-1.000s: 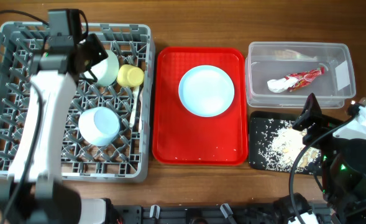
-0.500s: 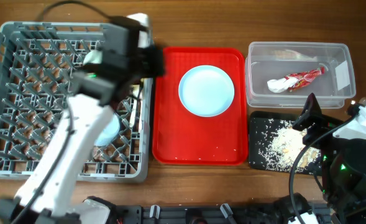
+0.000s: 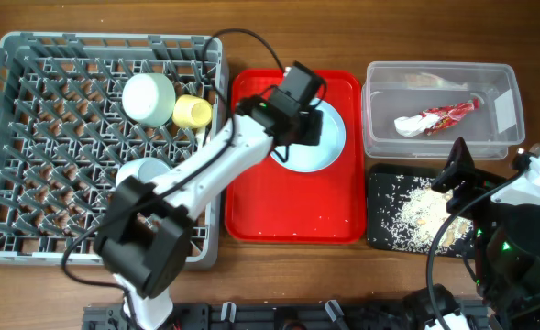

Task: Sort waste into correct bins and load items into the dishwasher rack
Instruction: 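Raise the left gripper and move it over the light blue bowl, then swing the left gripper over the white plate on the red tray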

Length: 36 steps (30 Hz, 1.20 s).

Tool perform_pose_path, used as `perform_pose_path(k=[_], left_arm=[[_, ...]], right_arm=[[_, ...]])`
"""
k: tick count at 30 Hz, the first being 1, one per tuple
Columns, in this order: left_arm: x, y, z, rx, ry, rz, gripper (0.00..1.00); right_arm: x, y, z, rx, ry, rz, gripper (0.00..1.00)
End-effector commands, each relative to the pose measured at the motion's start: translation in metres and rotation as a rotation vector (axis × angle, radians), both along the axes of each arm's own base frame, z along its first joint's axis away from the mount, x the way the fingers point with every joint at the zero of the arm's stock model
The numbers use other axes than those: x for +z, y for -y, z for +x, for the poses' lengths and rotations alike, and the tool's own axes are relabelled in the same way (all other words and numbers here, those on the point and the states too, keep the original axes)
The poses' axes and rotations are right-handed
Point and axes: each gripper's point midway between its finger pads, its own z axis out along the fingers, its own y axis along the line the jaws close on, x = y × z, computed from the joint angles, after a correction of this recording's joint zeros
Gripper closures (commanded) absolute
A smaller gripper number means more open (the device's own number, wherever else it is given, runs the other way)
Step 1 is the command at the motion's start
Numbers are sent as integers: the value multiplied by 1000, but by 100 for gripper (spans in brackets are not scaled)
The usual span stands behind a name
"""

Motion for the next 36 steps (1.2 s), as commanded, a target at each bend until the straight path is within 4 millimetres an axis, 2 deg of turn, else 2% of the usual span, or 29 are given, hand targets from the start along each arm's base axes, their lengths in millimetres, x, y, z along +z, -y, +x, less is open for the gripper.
perform_pose_path(k=[1, 6, 11, 18, 24, 29, 36], left_arm=[[-14, 17, -2, -24, 16, 7, 71], [-34, 43, -15, -82, 13, 11, 70], [-58, 59, -28, -120, -1, 36, 70], [-80, 56, -27, -106, 9, 101, 70], [-95, 58, -34, -122, -17, 120, 69], [-97, 63, -41, -142, -18, 128, 69], [-100, 58, -45, -142, -36, 148, 70]], right_arm=[[3, 3, 0, -21, 10, 7, 0], [3, 3, 0, -21, 10, 7, 0], [3, 3, 0, -21, 10, 7, 0], [3, 3, 0, -21, 10, 7, 0], [3, 3, 0, -21, 10, 7, 0], [3, 3, 0, -21, 10, 7, 0], [3, 3, 0, -21, 10, 7, 0]])
